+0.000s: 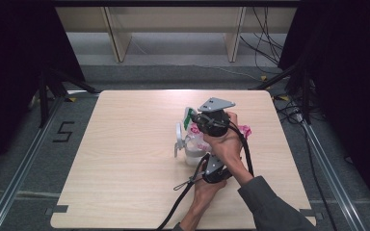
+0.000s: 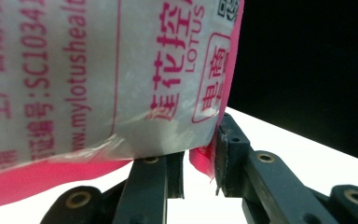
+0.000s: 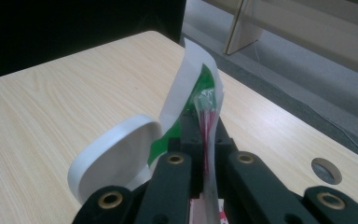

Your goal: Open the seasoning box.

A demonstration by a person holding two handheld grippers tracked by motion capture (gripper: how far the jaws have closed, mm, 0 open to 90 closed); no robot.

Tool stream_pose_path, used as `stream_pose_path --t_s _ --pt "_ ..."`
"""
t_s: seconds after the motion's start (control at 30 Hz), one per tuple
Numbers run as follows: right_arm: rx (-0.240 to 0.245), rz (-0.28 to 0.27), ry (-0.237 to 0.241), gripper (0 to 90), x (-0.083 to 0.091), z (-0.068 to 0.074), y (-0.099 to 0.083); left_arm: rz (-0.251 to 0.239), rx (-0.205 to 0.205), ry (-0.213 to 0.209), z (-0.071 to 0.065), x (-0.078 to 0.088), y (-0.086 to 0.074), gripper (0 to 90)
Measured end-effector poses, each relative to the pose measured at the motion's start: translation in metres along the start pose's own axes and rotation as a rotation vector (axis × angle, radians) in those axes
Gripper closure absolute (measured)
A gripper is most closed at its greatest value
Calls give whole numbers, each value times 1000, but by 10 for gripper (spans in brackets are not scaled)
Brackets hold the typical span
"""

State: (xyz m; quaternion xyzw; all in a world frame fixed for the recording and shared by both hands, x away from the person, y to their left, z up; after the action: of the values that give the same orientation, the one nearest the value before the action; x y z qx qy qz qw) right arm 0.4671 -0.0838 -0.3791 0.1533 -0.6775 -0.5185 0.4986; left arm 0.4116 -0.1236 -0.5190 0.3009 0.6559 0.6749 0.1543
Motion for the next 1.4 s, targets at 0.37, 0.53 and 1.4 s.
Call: stream_pose_path --t_s 0.37,0.53,1.4 --pt "-4 -14 -6 896 -1 0 1 -9 8 1 -1 0 1 751" --pt "7 -8 -1 896 1 1 3 -9 5 -4 0 1 3 752" --pt "26 24 -9 894 -5 1 3 -19 2 -2 -2 0 5 751"
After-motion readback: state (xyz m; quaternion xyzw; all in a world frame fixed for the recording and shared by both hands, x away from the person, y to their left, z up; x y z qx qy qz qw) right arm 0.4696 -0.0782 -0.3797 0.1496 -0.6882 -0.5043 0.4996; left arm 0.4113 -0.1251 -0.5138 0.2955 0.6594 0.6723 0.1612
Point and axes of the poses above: each handheld gripper's, and its own axes: x roughly backward along the jaws, y roughly out of its top, z roughly to its left, the point moved 6 cm from there along -x, roughly forward along the jaws, and after that the axes turned 15 degrees about y, right-handed, at the moved point
